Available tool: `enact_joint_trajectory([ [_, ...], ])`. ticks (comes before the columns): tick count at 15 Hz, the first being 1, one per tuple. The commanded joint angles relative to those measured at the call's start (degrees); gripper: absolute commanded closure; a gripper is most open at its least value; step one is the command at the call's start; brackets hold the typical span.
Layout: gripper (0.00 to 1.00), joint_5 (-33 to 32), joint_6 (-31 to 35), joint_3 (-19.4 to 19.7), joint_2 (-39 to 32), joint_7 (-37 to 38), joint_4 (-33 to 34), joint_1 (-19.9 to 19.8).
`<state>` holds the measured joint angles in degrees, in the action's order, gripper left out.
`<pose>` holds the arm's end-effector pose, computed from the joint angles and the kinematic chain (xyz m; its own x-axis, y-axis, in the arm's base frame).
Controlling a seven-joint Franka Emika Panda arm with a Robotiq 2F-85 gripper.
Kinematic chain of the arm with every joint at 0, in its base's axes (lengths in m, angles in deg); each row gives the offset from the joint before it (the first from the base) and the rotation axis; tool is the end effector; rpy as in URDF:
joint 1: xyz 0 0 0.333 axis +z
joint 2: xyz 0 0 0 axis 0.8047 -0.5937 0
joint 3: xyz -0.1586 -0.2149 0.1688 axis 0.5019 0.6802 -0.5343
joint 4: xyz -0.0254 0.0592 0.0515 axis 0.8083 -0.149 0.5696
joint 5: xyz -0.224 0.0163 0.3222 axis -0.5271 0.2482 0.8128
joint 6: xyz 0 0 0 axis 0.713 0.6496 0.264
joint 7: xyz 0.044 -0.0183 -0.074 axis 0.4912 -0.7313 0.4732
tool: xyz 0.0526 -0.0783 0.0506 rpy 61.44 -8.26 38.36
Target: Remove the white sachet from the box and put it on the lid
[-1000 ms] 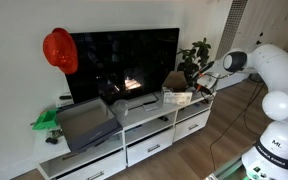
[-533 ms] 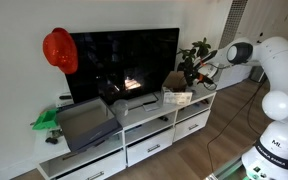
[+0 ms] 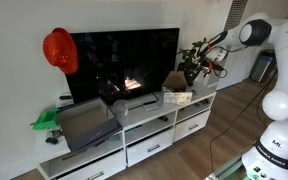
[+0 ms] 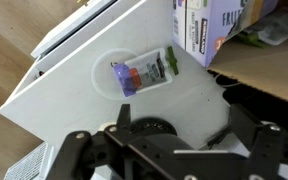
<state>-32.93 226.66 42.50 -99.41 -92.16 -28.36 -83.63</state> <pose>0.6341 -0.3678 0.2556 0.8105 -0.5447 0.2154 -0.5071 -0.8366 -0.2072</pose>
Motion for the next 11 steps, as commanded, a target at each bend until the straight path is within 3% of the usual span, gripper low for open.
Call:
enact_joint_trajectory([
  [1,0.0,-2.2,-9.6,2.1,11.4,-2.3,-9.2,2.3],
  [6,0.0,-7.9,-18.1,6.2,20.6,1.4,-14.8,9.5],
  [7,0.0,-5.0,-16.8,6.1,15.7,-0.3,-9.7,8.0],
  [11,0.0,-6.2,-17.9,6.6,19.1,0.5,-12.8,10.2],
])
